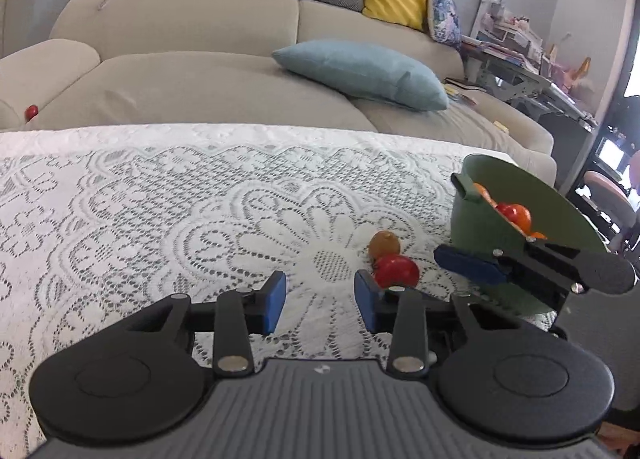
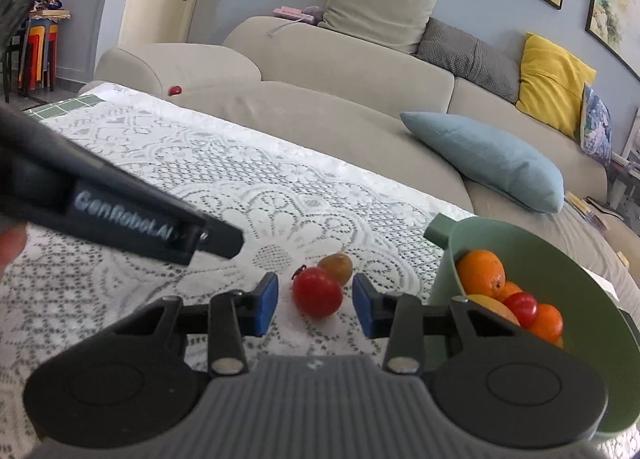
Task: Organize fruits
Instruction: 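Grasp the last red cherry tomato with the right tool, then carry the tomato into the colander with the right tool while the left tool reaches the kiwi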
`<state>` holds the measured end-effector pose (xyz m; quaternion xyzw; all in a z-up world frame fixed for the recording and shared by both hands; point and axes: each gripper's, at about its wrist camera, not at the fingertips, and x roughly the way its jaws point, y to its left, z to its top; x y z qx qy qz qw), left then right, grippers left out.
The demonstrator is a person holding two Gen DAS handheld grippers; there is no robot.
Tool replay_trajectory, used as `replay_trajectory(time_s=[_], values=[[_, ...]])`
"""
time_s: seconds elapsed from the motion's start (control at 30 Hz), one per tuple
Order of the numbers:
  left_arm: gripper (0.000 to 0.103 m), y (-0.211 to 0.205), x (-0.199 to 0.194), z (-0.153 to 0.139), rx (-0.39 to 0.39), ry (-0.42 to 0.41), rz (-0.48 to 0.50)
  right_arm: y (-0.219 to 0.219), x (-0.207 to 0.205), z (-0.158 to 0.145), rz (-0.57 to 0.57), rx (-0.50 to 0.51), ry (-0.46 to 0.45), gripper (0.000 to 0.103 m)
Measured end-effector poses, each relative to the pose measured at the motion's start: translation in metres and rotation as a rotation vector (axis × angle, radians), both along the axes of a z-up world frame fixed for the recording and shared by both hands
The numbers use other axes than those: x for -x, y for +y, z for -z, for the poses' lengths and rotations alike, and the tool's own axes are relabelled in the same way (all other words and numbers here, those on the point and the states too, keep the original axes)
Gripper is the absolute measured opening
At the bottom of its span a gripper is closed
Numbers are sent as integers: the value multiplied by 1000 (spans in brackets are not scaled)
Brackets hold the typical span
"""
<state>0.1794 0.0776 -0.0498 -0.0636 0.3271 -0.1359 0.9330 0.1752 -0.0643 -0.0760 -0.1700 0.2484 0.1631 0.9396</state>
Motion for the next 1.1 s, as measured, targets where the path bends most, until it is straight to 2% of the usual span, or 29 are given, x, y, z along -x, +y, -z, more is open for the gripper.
replay_trajectory(time_s=[0.23, 0.37, 0.43, 0.73, 1.1], values=[[44, -1, -3, 5, 7, 20, -9, 0, -11, 8, 18, -2, 41, 38], [44, -3, -3, 7, 4, 25, 0, 0, -17, 11, 27, -18, 62, 35], [44, -4, -3, 8, -1, 27, 1, 0, -20, 12, 29, -24, 74, 29], [44, -5, -2, 7, 0, 24, 4, -2, -19, 12, 28, -47, 82, 28], [44, 2, 2, 0, 38, -7, -19, -15, 4, -15, 3, -89, 6, 27]])
